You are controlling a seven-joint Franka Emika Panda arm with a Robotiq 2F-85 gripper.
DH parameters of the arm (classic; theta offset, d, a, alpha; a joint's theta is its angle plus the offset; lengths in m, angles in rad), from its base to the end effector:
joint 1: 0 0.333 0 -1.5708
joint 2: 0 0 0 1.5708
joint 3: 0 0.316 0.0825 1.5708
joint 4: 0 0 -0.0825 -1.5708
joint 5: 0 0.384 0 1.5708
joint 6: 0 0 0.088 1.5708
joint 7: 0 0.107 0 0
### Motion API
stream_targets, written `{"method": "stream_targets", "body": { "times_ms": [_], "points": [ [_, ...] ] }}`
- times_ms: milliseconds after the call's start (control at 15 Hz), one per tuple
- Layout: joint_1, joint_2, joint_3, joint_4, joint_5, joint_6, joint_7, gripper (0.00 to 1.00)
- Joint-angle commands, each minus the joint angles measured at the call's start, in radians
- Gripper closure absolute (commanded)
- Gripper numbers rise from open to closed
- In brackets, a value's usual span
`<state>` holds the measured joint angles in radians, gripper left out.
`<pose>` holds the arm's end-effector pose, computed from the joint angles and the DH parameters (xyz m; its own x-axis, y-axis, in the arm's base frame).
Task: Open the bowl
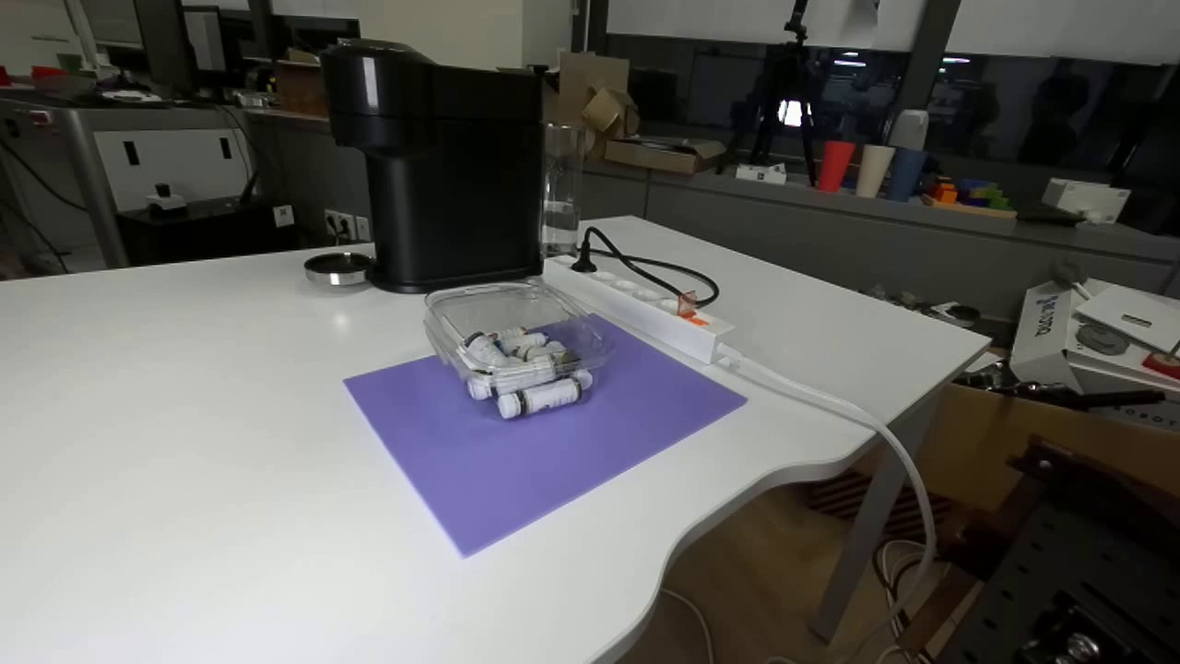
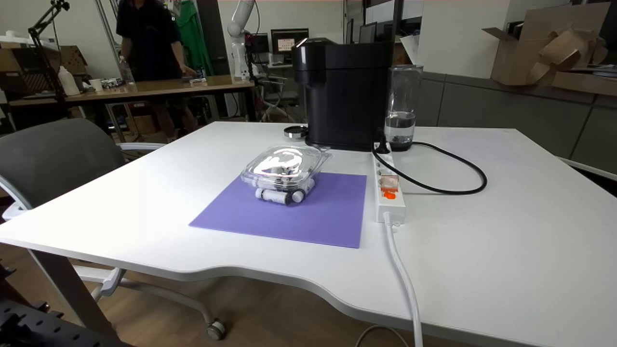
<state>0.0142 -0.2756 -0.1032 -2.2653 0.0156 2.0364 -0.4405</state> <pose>0.4689 -0.0431 0.4752 0.9386 0.3399 0.0588 0.3415 -0.9397 -0.0190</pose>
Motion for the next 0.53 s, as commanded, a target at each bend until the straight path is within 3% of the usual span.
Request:
{"method": "stream_targets", "body": {
  "times_ms": [0, 200, 467],
  "points": [
    [-0.037, 0.107, -0.023, 0.065, -0.04, 0.093, -0.001, 0.0],
    [-0.072, 0.248, -0.056, 0.146, -0.029, 0.149, -0.037, 0.0],
    [-0.121, 0.442, -0.053, 0.308, 0.029, 0.09, -0.143, 0.0]
  ]
}}
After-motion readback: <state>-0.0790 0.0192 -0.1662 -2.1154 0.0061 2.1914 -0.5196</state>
